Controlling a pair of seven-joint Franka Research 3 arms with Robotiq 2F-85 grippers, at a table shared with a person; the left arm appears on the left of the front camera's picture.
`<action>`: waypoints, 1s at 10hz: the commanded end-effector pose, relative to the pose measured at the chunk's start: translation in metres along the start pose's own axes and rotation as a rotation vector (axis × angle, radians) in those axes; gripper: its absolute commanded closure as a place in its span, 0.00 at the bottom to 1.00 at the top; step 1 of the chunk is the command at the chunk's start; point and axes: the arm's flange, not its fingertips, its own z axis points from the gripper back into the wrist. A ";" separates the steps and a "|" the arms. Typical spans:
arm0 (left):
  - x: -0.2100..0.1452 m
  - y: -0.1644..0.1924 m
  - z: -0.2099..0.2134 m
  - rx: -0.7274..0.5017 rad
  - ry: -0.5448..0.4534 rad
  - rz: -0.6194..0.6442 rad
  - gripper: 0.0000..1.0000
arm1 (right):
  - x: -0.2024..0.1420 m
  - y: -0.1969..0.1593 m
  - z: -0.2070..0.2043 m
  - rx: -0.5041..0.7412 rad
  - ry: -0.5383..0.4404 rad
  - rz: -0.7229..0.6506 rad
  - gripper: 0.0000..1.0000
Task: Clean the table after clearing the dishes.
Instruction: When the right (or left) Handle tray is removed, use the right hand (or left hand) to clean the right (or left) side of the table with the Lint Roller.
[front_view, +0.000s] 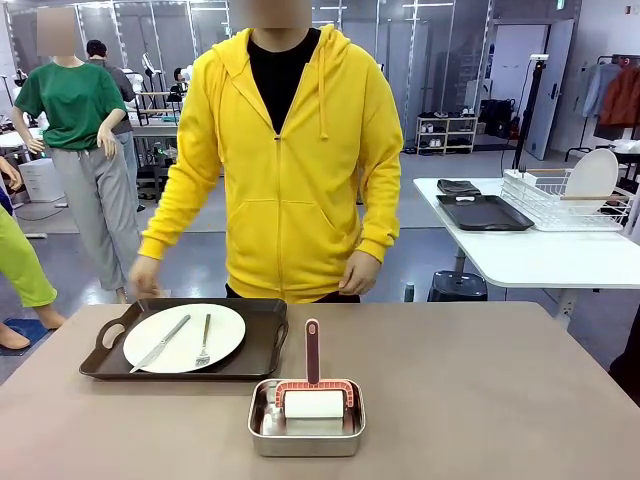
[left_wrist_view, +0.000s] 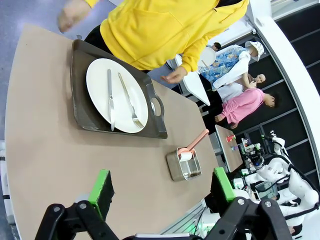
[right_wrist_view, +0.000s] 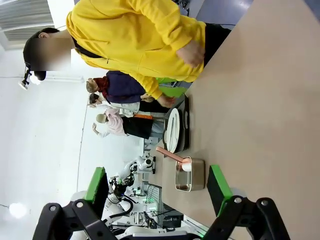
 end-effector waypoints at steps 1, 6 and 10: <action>0.000 0.000 0.002 -0.012 -0.002 -0.009 0.00 | -0.002 0.007 0.000 0.007 -0.004 0.005 0.00; 0.000 0.000 0.002 -0.012 -0.002 -0.009 0.00 | -0.002 0.007 0.000 0.007 -0.004 0.005 0.00; 0.000 0.000 0.002 -0.012 -0.002 -0.009 0.00 | -0.002 0.007 0.000 0.007 -0.004 0.005 0.00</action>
